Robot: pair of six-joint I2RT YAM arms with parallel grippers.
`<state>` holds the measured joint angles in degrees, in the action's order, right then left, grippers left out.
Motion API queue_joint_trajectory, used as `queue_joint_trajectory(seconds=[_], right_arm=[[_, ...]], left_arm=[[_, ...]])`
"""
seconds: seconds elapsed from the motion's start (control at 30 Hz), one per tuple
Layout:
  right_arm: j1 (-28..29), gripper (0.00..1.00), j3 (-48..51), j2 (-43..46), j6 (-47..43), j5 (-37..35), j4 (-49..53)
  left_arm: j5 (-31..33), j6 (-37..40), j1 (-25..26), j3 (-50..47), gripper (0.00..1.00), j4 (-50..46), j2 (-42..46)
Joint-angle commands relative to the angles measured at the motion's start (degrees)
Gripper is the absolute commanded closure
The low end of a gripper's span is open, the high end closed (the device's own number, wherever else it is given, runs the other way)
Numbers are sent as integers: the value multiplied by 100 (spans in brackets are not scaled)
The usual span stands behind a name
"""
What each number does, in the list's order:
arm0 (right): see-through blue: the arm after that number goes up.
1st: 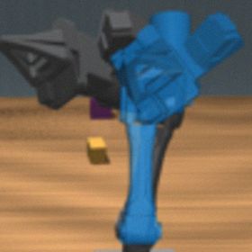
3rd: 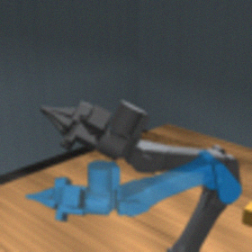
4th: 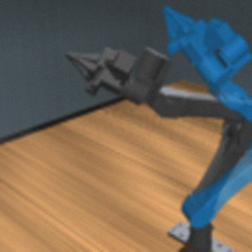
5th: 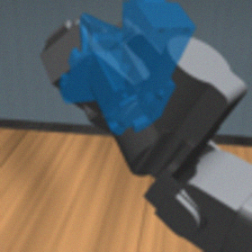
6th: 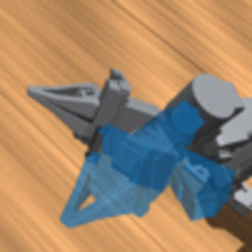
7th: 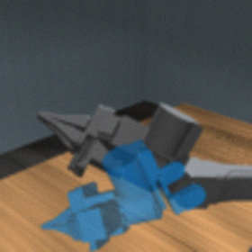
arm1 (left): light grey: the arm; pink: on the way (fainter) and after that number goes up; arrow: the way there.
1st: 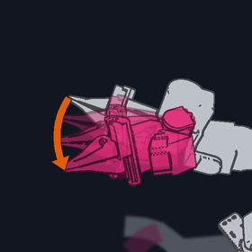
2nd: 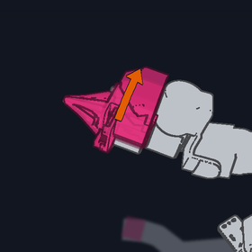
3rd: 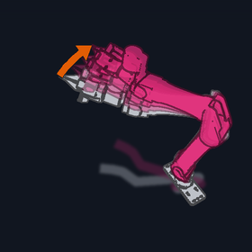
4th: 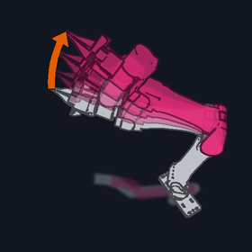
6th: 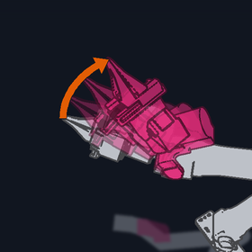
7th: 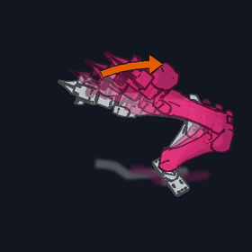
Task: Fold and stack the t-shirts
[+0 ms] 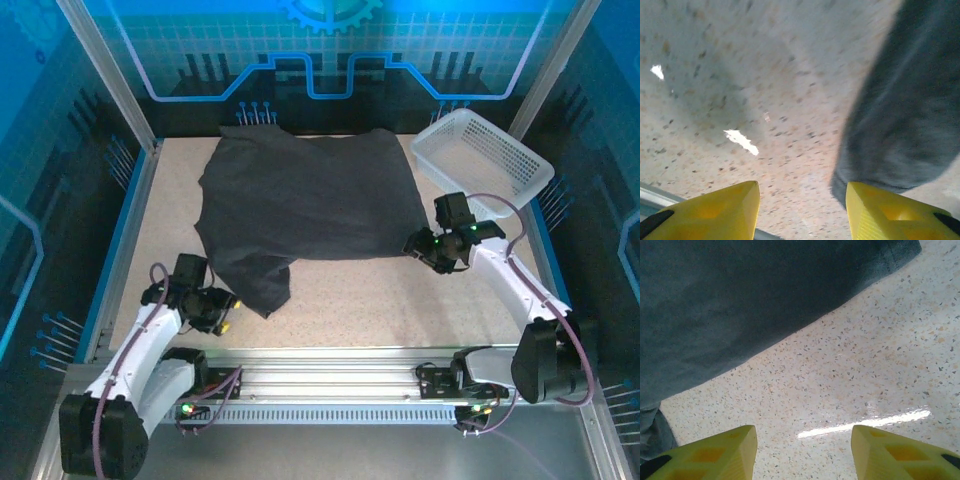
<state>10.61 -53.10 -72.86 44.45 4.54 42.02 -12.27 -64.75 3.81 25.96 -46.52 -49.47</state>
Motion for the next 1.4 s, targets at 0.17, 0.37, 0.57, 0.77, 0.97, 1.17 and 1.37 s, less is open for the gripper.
queue_joint_trajectory(seconds=[0.17, 0.37, 0.57, 0.77, 0.97, 1.17, 1.37], right_arm=[[-21, 47, 164, -30, -218, 203, -88], [-162, 48, 220, -19, -318, 325, -107], [-228, 49, 425, -7, -368, 395, -176], [-326, 48, 642, 5, -296, 372, -488], [-460, 48, 607, -68, -189, 306, -470], [-624, 47, 516, -85, -106, 107, -414], [-776, 46, 339, -183, -186, 127, -403]], left_arm=[[28, -1187, 1101, 82, 47, 1160, -931], [296, -1617, 1555, 150, 48, 1797, -1556], [711, -1491, 1620, 654, 50, 1710, -1690], [712, -1481, 1614, 764, 48, 1736, -2073], [553, -1073, 1614, 1046, 62, 1667, -2922], [943, -544, 1614, 1524, 83, 893, -2912], [1334, -208, 1605, 1740, 56, -227, -2132]])
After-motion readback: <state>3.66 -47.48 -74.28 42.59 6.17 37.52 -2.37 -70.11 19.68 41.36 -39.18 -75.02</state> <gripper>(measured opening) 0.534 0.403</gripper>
